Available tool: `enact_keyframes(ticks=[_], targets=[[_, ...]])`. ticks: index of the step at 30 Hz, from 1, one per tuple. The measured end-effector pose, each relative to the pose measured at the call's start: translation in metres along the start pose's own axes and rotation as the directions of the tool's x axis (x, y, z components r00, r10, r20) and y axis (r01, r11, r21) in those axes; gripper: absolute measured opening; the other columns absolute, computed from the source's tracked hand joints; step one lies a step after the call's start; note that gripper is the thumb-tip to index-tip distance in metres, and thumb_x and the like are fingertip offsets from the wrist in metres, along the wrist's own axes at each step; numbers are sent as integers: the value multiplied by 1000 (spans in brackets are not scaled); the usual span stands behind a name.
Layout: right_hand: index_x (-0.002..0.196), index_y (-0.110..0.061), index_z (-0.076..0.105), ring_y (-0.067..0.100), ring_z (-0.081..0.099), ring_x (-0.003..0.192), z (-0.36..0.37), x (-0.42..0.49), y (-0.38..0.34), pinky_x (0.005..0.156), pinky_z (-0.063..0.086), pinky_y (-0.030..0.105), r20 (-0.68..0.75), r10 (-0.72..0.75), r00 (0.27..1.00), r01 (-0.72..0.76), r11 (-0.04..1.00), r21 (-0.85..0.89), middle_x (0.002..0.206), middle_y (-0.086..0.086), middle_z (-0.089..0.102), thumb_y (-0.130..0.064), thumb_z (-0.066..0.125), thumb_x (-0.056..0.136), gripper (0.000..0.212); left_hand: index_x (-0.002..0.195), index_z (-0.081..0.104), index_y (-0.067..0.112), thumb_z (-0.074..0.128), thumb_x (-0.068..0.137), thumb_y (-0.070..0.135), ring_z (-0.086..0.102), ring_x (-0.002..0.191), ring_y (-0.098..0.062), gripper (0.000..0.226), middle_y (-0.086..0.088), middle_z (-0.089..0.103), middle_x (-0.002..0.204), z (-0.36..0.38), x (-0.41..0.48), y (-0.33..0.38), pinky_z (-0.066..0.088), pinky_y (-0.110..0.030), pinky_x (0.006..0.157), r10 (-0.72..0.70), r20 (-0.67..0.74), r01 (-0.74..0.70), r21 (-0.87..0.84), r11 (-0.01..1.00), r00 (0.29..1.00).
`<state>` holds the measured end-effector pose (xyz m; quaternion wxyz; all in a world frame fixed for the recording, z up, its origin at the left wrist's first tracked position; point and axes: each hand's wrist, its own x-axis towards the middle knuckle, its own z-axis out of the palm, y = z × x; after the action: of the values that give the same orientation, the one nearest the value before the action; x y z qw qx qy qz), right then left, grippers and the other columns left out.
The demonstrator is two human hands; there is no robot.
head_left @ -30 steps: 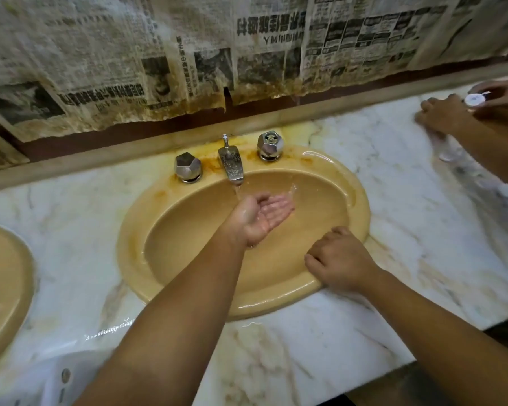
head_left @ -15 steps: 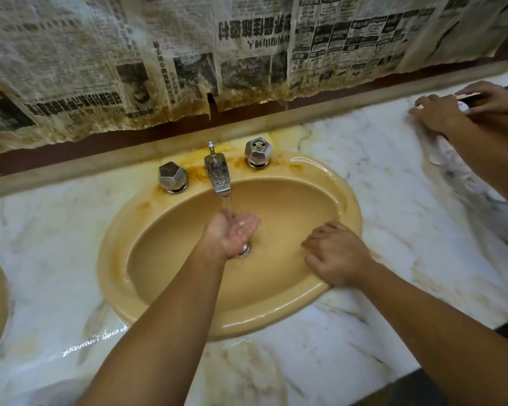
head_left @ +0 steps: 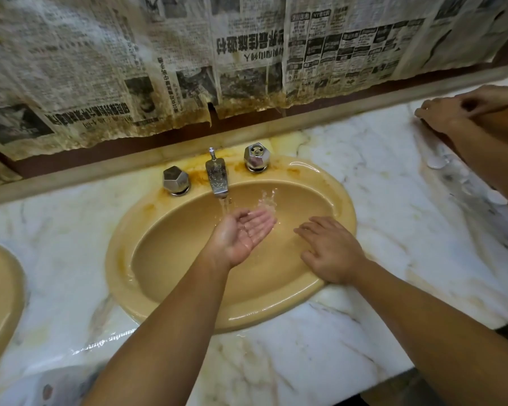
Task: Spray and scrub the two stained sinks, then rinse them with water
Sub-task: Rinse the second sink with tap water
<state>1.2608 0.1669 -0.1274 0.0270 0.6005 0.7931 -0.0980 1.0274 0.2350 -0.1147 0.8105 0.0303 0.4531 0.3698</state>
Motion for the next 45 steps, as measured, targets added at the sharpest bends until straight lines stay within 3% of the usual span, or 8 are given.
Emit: enact_keyframes(ticks=[2,6,10,13,19,23,36,45], targets=[[143,-24,59,26,40,144,2,-2,3,126,6,44,-45,-17,999,16,1000,-3,143,-1,58,-49,39,86,66,120,62,-12,43,106,17,67,114,-41,37,-29,67,124,-3,0,-2,56,-44,95,-34,-60,41,125,991,998],[144,-22,57,28,31,150,0,-1,13,127,4,51,-88,-1,996,1,1000,7,152,1,47,-49,42,84,67,120,59,-12,40,108,17,64,119,-41,37,-29,63,132,-14,17,16,54,-43,100,87,-174,-119,-178,977,981],[159,-18,36,23,8,159,1,6,25,128,4,47,-121,28,992,-22,999,49,172,7,13,-49,42,87,79,124,61,-11,45,106,16,71,109,-38,36,-26,70,121,11,11,-8,62,-41,89,68,-56,-75,-127,989,996],[163,-11,18,29,-5,159,6,9,27,128,2,46,-154,47,987,-33,995,92,172,12,0,-50,42,91,86,122,61,-12,45,105,16,71,105,-39,36,-28,69,122,1,14,-17,61,-42,89,69,-193,-101,-160,982,979],[161,1,16,30,7,159,7,32,42,127,1,42,-145,-3,989,11,998,55,171,17,9,-48,36,93,86,129,56,-9,43,108,17,71,102,-40,36,-26,69,118,1,22,0,55,-44,101,206,-354,-366,-479,798,912],[161,1,20,30,15,158,1,70,54,127,5,44,-137,-135,981,137,991,1,169,18,19,-44,33,95,80,126,56,-13,42,107,16,61,124,-43,37,-31,62,132,48,31,5,49,-49,108,274,-233,-357,-507,784,933],[162,-7,22,20,11,159,-10,147,75,129,6,41,-74,-556,828,556,831,-27,170,7,16,-34,32,104,65,127,56,-15,40,107,16,58,126,-44,40,-32,61,133,50,32,-5,46,-48,111,284,-273,-392,-558,732,919],[164,-7,16,23,6,159,-8,159,62,129,7,47,-85,-475,876,472,880,-53,171,11,15,-37,31,103,69,131,53,-16,34,110,21,56,129,-45,46,-33,59,135,35,31,-3,45,-49,112,279,-312,-417,-613,671,908]])
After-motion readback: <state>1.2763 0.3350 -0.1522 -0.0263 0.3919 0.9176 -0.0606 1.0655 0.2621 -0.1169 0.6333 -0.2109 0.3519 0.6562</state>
